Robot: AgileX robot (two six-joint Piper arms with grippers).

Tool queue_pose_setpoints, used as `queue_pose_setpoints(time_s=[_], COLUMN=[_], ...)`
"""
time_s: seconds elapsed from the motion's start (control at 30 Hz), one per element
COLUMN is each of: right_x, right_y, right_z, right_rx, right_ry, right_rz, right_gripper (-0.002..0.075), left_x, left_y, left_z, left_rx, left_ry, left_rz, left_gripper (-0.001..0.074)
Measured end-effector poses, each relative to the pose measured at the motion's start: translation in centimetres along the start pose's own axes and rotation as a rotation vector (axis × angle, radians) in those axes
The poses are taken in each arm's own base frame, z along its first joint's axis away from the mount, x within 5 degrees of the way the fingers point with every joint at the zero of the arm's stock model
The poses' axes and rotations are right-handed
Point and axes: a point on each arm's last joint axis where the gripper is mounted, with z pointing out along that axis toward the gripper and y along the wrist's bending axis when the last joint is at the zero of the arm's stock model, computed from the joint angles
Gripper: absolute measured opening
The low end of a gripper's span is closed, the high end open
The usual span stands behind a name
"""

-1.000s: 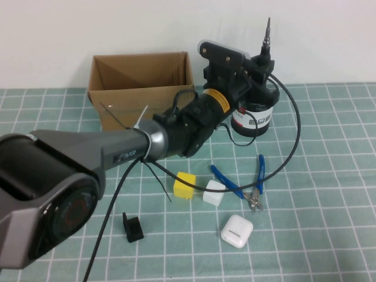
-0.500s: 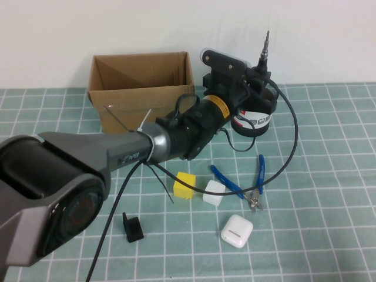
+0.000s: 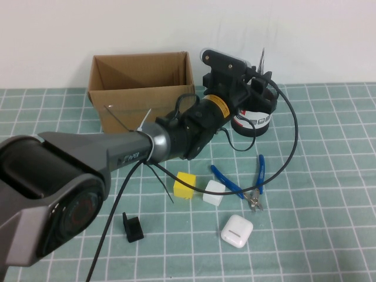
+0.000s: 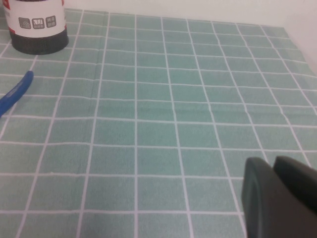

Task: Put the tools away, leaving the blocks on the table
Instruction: Place the picked object into the round holder

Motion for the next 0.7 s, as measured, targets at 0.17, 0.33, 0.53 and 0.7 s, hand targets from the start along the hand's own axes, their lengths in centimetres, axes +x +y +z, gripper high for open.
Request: queue_pose_setpoints(time_s=[0.17,0.33,0.53,0.7], right_x=[0.0,0.0,0.0,0.0], right_y=[0.0,0.0,0.0,0.0], right_z=[0.0,0.0,0.0,0.0], right_rx=[0.000,0.000,0.000,0.000], right_ry=[0.000,0.000,0.000,0.000], right_rz=[0.000,0.000,0.000,0.000], right_gripper=[-0.0007,-0.0007,-0.0007,-0.0007], left_x=[0.0,-0.1,-1.9,-5.5], left_y=[0.0,0.0,-0.1,-1.4], left_z=[0.0,0.0,-0.4,-1.6], left_rx=[0.000,-0.002,-0.016,-0.029], left_ry=[-0.001,0.005,0.053,0.151], left_rz=[0.000,0.000,-0.004,-0.014], left_gripper=[0.0257,0.0258,0.0253,0.0183])
